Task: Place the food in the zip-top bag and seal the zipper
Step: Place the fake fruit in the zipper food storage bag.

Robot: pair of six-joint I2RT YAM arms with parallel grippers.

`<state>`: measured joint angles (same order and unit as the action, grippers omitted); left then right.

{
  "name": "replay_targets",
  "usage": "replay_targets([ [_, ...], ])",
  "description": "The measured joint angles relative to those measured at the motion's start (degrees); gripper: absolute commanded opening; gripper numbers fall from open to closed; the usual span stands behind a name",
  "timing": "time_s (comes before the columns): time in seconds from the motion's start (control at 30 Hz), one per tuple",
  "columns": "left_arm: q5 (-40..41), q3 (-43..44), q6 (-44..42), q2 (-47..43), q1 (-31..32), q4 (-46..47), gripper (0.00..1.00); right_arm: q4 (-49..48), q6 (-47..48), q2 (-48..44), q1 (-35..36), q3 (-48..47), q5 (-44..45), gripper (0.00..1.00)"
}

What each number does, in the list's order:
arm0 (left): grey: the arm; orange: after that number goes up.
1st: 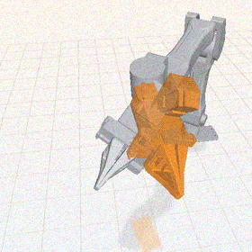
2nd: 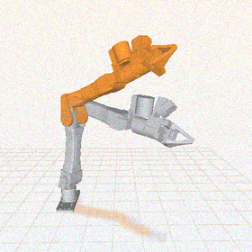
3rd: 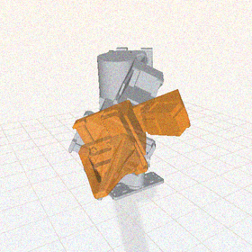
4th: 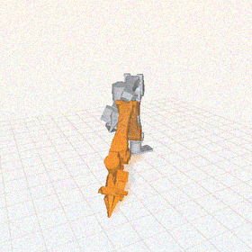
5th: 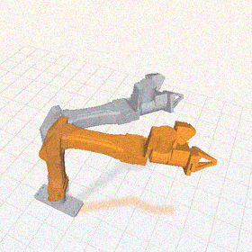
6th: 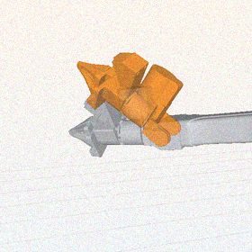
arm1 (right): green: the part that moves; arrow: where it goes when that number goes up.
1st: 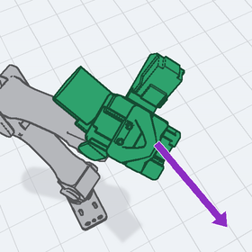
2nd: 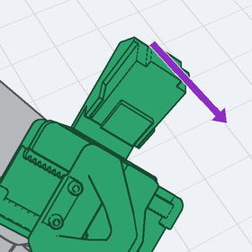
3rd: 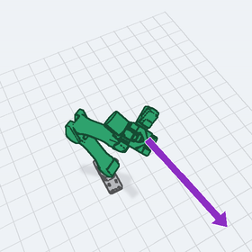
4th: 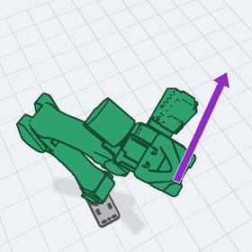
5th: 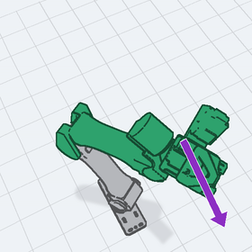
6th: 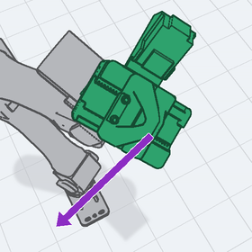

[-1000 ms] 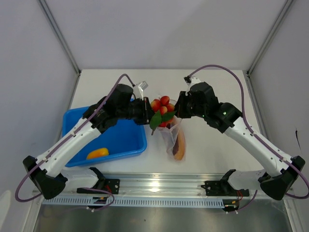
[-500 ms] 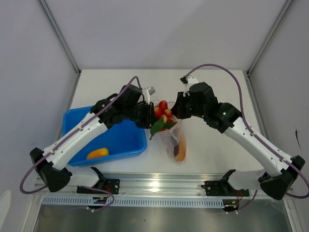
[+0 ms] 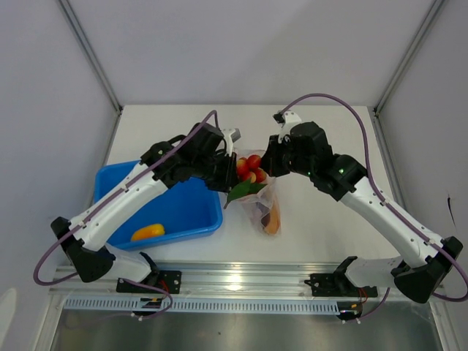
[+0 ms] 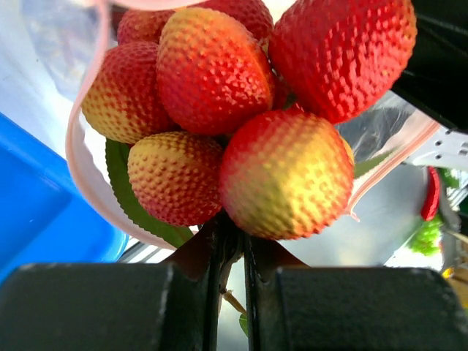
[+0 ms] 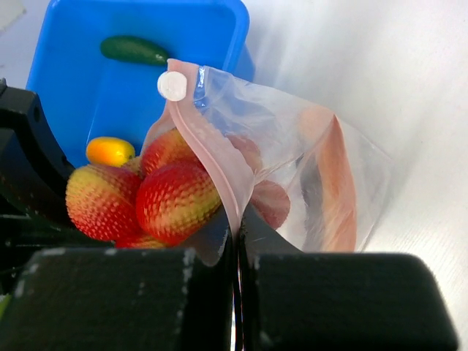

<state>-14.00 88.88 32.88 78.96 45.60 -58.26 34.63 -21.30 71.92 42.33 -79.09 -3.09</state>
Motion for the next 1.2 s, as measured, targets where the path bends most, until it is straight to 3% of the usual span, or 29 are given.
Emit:
replay_targets([
  [0.2,1.97,1.16,-1.90,0.98,1.81,-3.17,0.06,-0.24,0.26,1.95,-0.98,-0.24,-1.36,0.00],
  [0.27,2.60,1.81,-2.47,1.70,2.08,-4.31,0.11,-0.24,0.48,3.19,-1.27,-0.74,-2.32,0.00],
  [0.3,3.17,2.16,-2.67,2.12,2.25,-4.90,0.19,-0.24,0.63,3.67,-1.31,-1.01,-2.69,0.00],
  [0.37,3.76,2.54,-3.08,2.64,2.49,-5.62,0.26,-0.24,0.87,4.00,-1.33,-1.09,-3.32,0.00],
  [0.4,4.09,2.64,-3.21,2.75,2.62,-5.88,0.40,-0.20,1.03,4.00,-1.36,-1.09,-3.45,0.00],
  [0.5,5.68,2.78,-3.45,2.69,2.93,-6.25,0.62,-0.22,1.44,4.00,-1.53,-1.09,-4.00,0.00],
  [0.7,10.67,2.86,-2.62,0.76,3.04,-6.25,0.76,-0.20,1.25,3.96,-2.12,-1.07,-6.03,0.00],
  [1.03,21.11,2.43,-0.15,-11.54,3.04,-4.13,0.77,-0.17,-1.68,3.93,-4.17,-1.07,-12.00,0.00],
  [1.2,22.60,-4.11,0.74,-15.41,3.04,-1.79,0.59,-0.17,-3.93,3.91,-5.90,-1.07,-14.47,0.00],
])
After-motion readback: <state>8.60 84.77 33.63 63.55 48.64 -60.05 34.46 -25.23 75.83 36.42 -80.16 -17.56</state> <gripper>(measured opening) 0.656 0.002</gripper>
